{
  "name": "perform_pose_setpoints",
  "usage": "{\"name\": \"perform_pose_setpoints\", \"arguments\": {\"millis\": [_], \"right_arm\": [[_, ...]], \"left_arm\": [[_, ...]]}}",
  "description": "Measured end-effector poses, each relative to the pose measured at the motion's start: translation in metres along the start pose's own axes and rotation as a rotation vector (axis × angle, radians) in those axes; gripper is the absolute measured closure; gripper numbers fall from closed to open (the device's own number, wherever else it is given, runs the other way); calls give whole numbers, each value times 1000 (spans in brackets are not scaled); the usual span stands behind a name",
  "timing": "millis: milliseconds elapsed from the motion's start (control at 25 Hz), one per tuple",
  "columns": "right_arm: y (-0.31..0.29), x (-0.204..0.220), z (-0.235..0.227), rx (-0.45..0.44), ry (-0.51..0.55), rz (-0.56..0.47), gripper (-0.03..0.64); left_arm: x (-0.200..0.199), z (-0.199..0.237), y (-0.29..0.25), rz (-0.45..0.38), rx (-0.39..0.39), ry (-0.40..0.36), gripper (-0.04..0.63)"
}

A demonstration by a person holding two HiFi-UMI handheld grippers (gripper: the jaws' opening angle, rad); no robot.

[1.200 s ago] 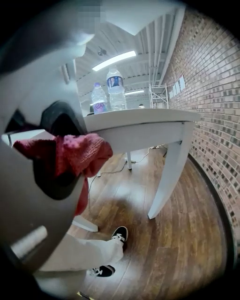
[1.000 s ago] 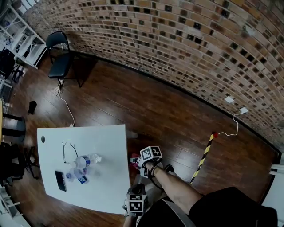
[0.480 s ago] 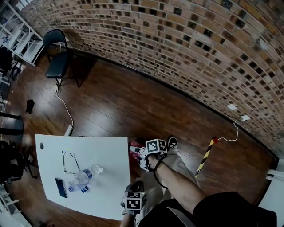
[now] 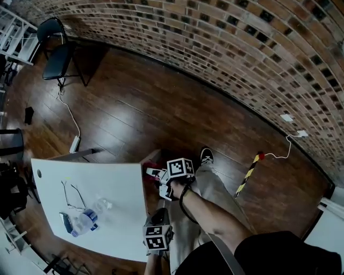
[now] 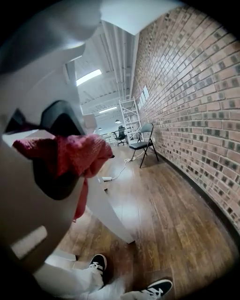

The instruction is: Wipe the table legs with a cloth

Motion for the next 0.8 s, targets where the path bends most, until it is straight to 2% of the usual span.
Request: {"name": "perform_pose_setpoints", "arguments": {"millis": [160, 280, 440, 640, 800], "right_arm": [[-2, -6, -19, -9, -45, 14, 528], [-8, -20, -31, -12, -40, 17, 526], [-20, -31, -47, -23, -43, 26, 525], [-18, -37, -57, -99, -57, 61, 511], [-18, -43, -72, -146, -134, -2, 522]], "left_arm": [[-4, -2, -15, 17, 1, 79, 592], [-1, -2, -41, 18, 15, 129, 594], [8, 0, -83, 49, 61, 132, 594], [23, 6, -137, 78, 78, 136, 594], [32, 16, -158, 78, 76, 155, 594]]}}
Point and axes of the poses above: the fingertips, and each gripper's own axes: y backward along the fingers, z to its left, x out of its underside, the point moved 7 cm from there along y, backward along the fingers, and after that the axes turned 15 degrees about -y, right-handed, at the moved point
